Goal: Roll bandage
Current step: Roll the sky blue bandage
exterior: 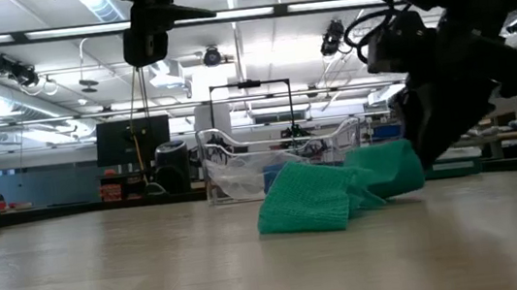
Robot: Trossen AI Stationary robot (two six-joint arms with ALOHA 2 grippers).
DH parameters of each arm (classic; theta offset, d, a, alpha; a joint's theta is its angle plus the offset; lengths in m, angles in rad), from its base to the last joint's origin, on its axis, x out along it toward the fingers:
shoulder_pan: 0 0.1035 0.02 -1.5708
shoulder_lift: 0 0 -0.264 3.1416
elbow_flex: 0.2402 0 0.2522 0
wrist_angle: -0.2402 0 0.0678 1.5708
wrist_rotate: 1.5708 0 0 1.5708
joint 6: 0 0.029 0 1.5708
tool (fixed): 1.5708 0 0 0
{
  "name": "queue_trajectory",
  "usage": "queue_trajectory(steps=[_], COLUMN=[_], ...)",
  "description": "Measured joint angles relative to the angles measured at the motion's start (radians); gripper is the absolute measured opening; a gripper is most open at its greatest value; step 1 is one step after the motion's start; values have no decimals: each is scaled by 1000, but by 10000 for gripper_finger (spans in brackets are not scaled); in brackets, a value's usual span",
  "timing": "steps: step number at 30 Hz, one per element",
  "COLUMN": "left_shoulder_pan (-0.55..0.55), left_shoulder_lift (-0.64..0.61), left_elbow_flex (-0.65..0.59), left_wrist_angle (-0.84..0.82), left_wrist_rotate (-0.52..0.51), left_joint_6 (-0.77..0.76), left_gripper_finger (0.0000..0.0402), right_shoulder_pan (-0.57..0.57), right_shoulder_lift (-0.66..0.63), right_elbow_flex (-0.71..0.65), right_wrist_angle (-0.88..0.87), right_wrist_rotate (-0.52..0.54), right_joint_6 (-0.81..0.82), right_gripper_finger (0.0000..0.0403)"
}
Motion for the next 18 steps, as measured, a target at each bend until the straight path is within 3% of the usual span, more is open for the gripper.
queue_trajectory(steps=[11, 18], left_shoulder_pan=[0, 0], left_shoulder_lift=[0, 0], left_elbow_flex=[0, 0], left_wrist_angle=[2, 1], left_wrist_rotate=[0, -2], left_joint_6=[-1, 3], left_gripper_finger=[192, 192], right_shoulder_pan=[-15, -18], right_shoulder_lift=[27, 28], right_elbow_flex=[0, 0], right_wrist_angle=[220, 230], right_wrist_rotate=[-16, -56], right_joint_6=[-123, -150], right_gripper_finger=[198, 132])
